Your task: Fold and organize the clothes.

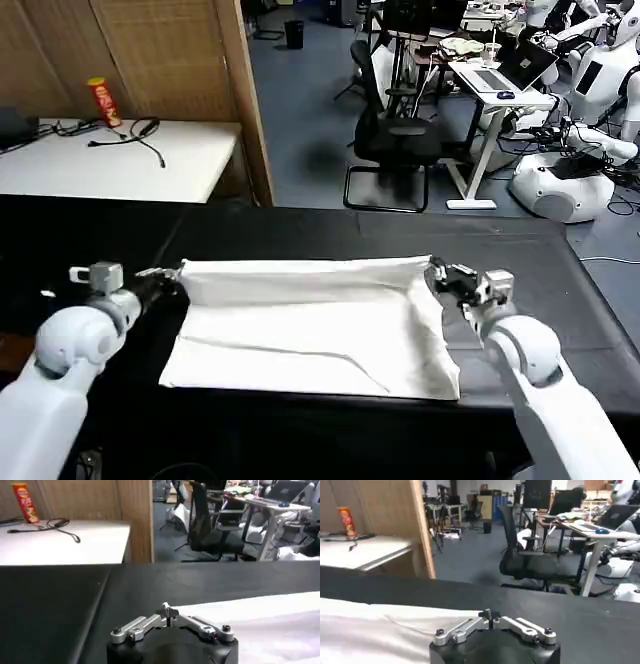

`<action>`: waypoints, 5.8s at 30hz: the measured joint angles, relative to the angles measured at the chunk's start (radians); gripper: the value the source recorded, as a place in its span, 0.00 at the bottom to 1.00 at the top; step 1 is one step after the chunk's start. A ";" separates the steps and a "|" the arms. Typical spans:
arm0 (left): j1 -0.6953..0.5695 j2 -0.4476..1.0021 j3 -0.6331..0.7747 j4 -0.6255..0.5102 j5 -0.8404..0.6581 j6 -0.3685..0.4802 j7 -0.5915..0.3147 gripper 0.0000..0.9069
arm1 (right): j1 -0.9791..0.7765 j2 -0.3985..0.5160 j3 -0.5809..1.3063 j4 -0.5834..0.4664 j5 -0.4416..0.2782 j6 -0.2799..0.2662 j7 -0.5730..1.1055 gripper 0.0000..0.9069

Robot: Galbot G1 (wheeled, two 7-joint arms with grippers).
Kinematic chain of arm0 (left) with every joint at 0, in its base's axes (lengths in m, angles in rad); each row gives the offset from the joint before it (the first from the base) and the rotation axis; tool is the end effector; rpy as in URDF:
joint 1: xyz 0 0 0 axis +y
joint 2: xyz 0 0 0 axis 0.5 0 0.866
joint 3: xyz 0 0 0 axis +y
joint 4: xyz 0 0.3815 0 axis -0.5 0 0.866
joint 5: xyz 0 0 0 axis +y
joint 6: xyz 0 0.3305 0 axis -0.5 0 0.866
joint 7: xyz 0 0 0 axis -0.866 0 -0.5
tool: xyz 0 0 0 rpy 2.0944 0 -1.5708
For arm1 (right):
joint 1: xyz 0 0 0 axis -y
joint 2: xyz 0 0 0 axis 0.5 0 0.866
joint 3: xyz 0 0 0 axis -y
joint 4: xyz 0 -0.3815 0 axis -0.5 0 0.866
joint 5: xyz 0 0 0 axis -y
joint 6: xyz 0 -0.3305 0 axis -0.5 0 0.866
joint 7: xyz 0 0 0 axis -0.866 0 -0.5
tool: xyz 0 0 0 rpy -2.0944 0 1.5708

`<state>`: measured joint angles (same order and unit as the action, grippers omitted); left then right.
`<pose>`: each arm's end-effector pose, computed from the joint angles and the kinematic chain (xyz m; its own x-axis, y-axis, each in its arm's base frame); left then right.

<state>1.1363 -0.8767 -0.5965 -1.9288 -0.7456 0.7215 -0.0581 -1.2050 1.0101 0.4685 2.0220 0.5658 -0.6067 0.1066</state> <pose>0.2906 0.1873 -0.2165 -0.8742 0.1148 0.4718 0.1315 0.9913 0.0025 0.2603 -0.1124 -0.2538 -0.9045 -0.1593 0.3957 -0.1864 0.9820 -0.0307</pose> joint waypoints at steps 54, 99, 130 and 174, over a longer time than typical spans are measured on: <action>0.118 -0.191 -0.091 0.033 0.071 0.015 0.056 0.97 | 0.060 0.205 -0.028 -0.169 -0.122 0.063 0.004 0.97; -0.014 -0.302 -0.048 0.189 0.215 -0.130 0.101 0.97 | -0.013 0.280 0.073 -0.138 -0.168 0.111 -0.036 0.97; 0.282 -0.369 -0.128 0.043 0.261 -0.248 0.149 0.17 | -0.244 0.259 0.167 0.134 -0.165 0.163 -0.064 0.97; 0.288 -0.241 -0.094 -0.024 0.456 -0.317 0.110 0.00 | -0.294 0.318 0.177 0.171 -0.221 0.185 -0.074 0.97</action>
<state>1.4245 -1.1178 -0.6904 -1.9526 -0.2897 0.4046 0.0516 -1.4988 1.3285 0.6459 2.1926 0.3445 -0.4220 0.0323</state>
